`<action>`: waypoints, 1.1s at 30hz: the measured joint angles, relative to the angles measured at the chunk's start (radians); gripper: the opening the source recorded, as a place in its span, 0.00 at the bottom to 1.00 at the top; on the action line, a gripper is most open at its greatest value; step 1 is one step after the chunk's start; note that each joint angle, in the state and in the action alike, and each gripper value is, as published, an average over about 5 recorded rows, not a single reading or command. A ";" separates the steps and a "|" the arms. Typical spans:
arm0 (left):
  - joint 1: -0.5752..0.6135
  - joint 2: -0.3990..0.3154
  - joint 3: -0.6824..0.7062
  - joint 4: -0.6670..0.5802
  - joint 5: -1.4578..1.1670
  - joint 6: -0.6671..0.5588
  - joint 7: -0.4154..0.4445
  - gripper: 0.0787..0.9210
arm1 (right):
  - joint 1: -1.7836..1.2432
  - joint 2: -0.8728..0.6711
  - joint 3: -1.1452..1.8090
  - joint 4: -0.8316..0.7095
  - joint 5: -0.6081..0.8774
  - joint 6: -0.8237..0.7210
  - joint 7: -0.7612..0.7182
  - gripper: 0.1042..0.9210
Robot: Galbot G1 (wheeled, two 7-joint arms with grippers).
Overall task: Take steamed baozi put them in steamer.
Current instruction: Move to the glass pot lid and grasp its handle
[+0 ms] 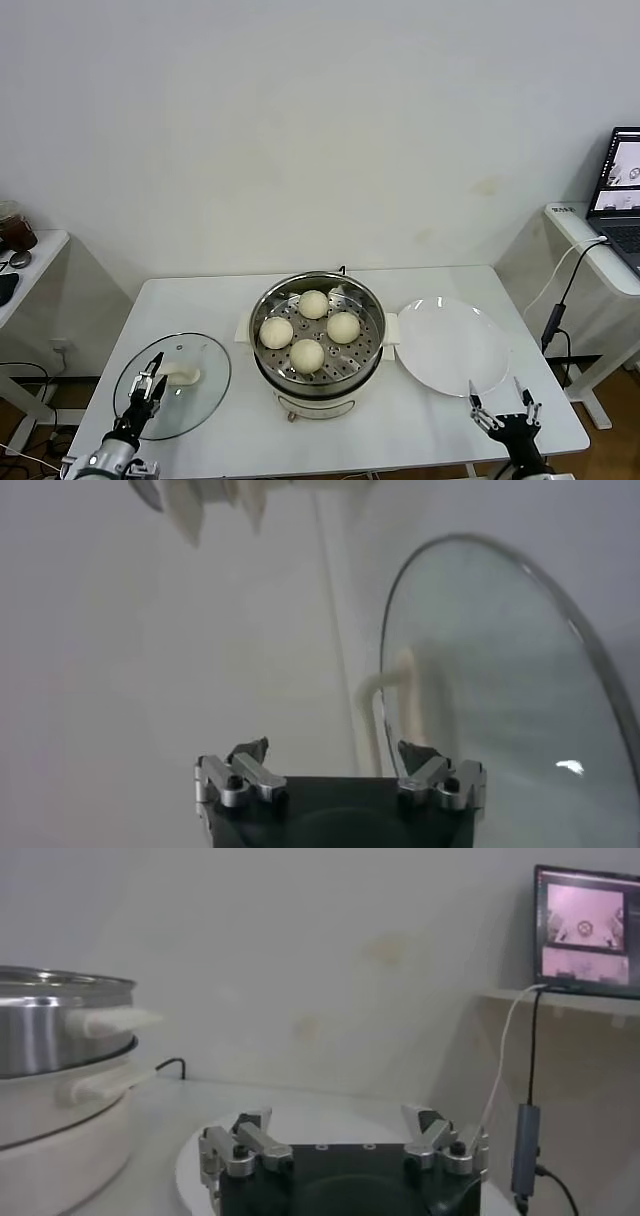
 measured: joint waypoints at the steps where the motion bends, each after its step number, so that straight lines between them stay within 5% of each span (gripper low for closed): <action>1: -0.012 0.001 0.004 0.008 0.002 0.001 0.001 0.88 | -0.001 0.002 -0.001 0.001 -0.001 0.000 0.000 0.88; 11: -0.108 0.012 0.042 0.082 0.008 0.006 0.027 0.84 | -0.011 0.015 -0.011 0.010 -0.009 -0.001 -0.005 0.88; 33: -0.110 0.008 0.041 0.077 -0.055 0.003 0.060 0.13 | -0.037 0.007 -0.032 0.034 -0.020 0.006 -0.015 0.88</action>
